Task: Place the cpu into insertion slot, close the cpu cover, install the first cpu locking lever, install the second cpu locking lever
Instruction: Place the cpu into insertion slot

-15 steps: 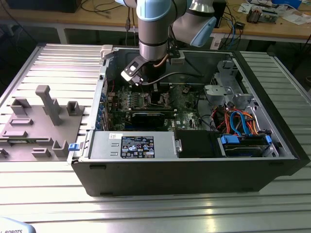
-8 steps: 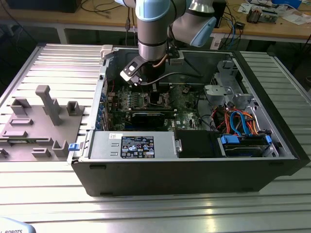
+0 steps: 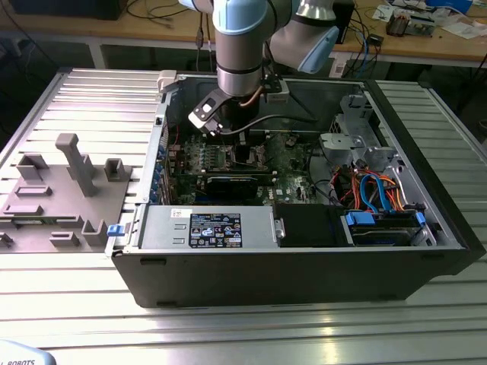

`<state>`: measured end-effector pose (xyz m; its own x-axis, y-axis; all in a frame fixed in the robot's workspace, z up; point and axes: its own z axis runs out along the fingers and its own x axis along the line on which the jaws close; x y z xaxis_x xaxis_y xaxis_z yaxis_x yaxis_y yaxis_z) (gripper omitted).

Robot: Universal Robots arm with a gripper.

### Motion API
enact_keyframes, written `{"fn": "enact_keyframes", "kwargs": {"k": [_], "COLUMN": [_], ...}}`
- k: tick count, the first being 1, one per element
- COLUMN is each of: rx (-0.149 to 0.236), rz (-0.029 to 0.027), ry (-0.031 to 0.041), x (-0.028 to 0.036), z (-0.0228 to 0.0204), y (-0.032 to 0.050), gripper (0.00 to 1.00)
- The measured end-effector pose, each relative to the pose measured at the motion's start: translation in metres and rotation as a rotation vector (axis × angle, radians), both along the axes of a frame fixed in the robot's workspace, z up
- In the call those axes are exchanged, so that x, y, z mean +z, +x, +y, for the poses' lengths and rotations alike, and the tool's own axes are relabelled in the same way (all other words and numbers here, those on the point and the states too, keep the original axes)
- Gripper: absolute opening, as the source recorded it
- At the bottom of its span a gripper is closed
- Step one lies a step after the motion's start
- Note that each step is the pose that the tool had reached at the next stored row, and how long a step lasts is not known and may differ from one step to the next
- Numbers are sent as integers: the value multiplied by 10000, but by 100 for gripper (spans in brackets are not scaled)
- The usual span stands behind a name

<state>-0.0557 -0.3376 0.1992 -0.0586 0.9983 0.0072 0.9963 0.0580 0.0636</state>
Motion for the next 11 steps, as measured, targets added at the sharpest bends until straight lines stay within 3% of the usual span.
{"fn": "enact_keyframes", "kwargs": {"k": [10,11], "rx": [-47,-47], "rz": [1,2], "ry": [11,10], "x": [0,1], "z": [0,0], "y": [1,1], "gripper": [56,62]}}
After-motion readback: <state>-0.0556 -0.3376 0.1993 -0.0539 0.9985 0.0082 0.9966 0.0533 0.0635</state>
